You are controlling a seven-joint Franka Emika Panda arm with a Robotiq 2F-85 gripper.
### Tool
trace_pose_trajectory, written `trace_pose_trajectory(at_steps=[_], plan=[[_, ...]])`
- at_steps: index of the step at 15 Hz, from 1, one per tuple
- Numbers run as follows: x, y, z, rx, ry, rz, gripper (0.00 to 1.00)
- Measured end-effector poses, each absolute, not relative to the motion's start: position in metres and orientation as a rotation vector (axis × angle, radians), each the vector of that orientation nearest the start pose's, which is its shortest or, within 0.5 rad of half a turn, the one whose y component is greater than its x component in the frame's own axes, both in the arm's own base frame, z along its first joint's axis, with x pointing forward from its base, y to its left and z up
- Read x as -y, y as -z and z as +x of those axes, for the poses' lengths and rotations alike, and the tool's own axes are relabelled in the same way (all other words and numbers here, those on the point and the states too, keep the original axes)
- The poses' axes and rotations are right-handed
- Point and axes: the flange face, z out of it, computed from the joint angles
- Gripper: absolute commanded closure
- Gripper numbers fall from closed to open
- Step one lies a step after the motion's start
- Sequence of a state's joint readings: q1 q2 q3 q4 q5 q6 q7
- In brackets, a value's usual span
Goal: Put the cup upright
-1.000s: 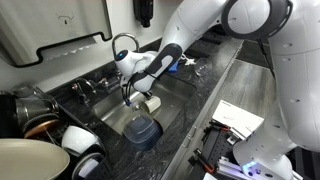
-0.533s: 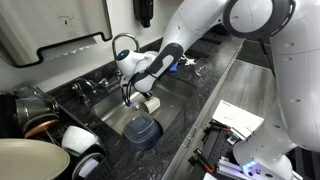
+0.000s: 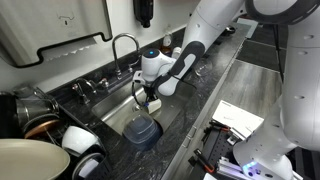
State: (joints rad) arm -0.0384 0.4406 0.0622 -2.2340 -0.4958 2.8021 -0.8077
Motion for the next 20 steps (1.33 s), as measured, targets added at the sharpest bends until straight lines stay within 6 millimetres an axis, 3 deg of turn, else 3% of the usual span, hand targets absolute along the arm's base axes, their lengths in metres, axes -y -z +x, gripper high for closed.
trace_pose_trajectory(at_steps=[3, 7, 14, 20], plan=[[-0.014, -0.181, 0.525, 1.949, 0.288, -2.714, 0.96], [0.017, -0.182, 0.503, 1.883, 0.364, -2.763, 0.96], [0.041, -0.182, 0.499, 1.857, 0.454, -2.786, 0.96], [0.045, -0.182, 0.501, 1.836, 0.605, -2.770, 0.96]])
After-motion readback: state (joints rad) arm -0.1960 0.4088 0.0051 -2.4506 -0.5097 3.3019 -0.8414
